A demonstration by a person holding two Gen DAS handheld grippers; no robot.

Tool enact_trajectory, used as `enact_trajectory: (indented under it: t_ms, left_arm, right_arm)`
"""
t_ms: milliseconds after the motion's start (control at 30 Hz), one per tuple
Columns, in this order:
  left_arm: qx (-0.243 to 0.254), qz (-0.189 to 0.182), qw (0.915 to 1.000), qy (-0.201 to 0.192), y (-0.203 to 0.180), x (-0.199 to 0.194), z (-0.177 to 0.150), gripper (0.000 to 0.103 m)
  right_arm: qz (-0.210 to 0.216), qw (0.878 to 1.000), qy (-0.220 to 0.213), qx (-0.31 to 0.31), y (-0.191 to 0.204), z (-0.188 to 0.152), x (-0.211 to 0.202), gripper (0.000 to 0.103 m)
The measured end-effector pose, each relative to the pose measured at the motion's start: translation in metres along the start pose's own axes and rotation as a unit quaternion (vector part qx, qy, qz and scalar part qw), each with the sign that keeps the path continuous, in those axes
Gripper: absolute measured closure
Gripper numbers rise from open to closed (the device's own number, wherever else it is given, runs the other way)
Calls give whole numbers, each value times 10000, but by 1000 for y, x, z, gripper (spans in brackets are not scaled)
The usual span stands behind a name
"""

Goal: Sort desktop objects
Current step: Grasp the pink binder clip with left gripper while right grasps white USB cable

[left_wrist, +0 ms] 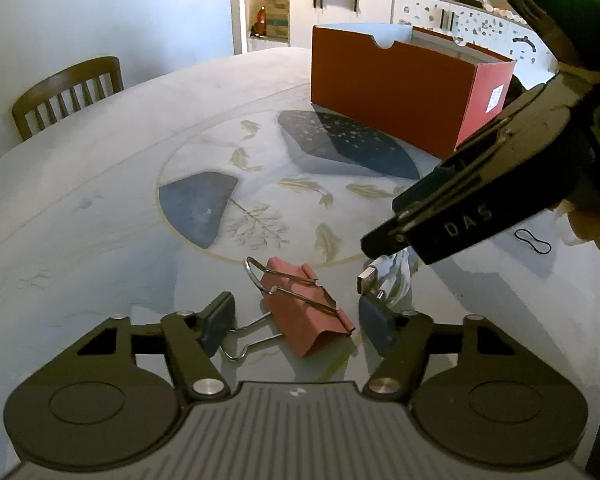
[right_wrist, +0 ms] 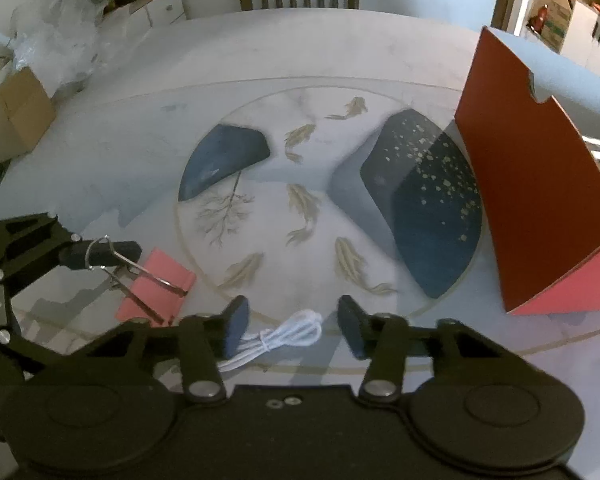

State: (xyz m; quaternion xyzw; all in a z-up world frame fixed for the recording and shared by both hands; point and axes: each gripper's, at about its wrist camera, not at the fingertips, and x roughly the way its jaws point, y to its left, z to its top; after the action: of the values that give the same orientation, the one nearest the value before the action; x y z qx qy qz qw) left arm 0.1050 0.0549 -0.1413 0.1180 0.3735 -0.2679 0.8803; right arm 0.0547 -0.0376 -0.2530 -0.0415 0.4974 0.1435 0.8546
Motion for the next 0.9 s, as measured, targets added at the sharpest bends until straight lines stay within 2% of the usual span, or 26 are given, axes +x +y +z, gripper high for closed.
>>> enact_trajectory:
  t_ms: [100,267,500,600,900]
  left_arm:
    - [-10,-7,10000,-25,0,-1,1,52]
    - [-15,-2,10000,-31,-2,-1,1,56]
    - [-72,10,10000,-32,-3,0,4,60]
    - [-70,-11,10000,-49,-4,0,5,67]
    - [-90,-98,9999,4,-12,0,10,68]
  right_arm:
    - [-90,9998,-43,-157,3,-2,-1,74]
    - [-90,9999,-75,-38,-5,-2,-2,96]
    - [-88,9997,-130,207,-24,-1,-8,98]
    - [-110,9994,-220,240,-33,0,-13,98]
    - [-53,9990,-364,234,-47,1,-23,98]
